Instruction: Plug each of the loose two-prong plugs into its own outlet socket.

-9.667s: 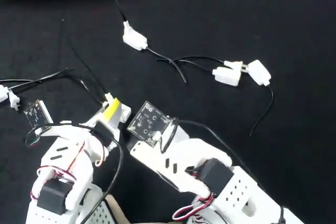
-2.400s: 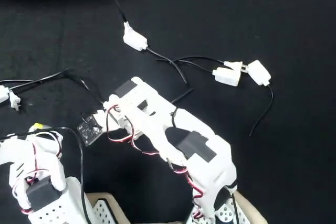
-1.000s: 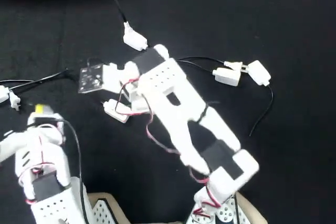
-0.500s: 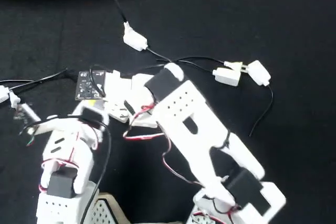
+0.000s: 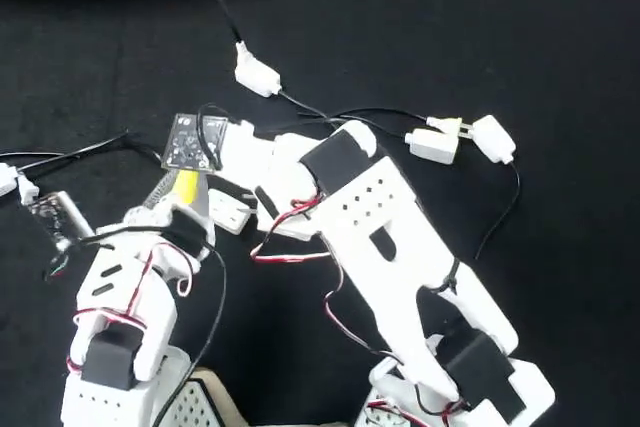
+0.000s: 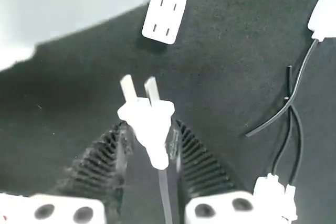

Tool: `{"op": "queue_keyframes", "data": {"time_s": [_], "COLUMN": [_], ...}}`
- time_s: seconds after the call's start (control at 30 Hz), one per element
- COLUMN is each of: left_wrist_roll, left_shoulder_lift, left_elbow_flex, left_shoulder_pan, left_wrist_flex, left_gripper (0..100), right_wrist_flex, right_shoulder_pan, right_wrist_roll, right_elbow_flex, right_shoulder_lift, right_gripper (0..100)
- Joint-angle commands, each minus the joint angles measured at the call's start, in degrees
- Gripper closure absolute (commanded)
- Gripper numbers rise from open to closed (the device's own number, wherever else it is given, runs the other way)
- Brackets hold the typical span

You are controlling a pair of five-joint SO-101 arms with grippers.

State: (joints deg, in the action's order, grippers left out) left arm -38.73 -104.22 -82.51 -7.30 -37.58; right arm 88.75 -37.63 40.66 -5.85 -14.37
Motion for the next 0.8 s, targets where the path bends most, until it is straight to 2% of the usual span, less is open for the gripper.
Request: {"op": "queue_keyframes", "data": {"time_s": [0.0, 0.2, 0.37, 0.53, 0.77], "left_wrist_roll": [16.4, 28.2, 42.7, 43.6, 43.6], "left_shoulder_lift": [-0.4, -0.4, -0.4, -0.4, -0.4], "left_elbow_flex": [3.9, -2.2, -8.7, -10.6, -13.8], "left_shoulder_pan": [-1.1, -12.5, -18.7, -18.7, -19.2], "left_wrist_flex": [-0.5, 0.8, 6.6, 11.0, 11.0], "left_gripper": [97, 97, 97, 97, 97], "right_wrist_flex": [0.6, 5.2, 8.4, 8.8, 8.6], "right_shoulder_pan": [0.5, 0.1, -5.2, -4.6, -4.8], "right_wrist_roll": [-2.3, -7.4, -10.0, -10.0, -10.1], "right_elbow_flex": [1.7, 7.0, 9.1, 9.3, 9.5], "right_shoulder_lift": [-2.8, -2.3, -2.4, -2.7, -2.8], "right_gripper": [98.6, 98.6, 98.6, 98.6, 98.6]}}
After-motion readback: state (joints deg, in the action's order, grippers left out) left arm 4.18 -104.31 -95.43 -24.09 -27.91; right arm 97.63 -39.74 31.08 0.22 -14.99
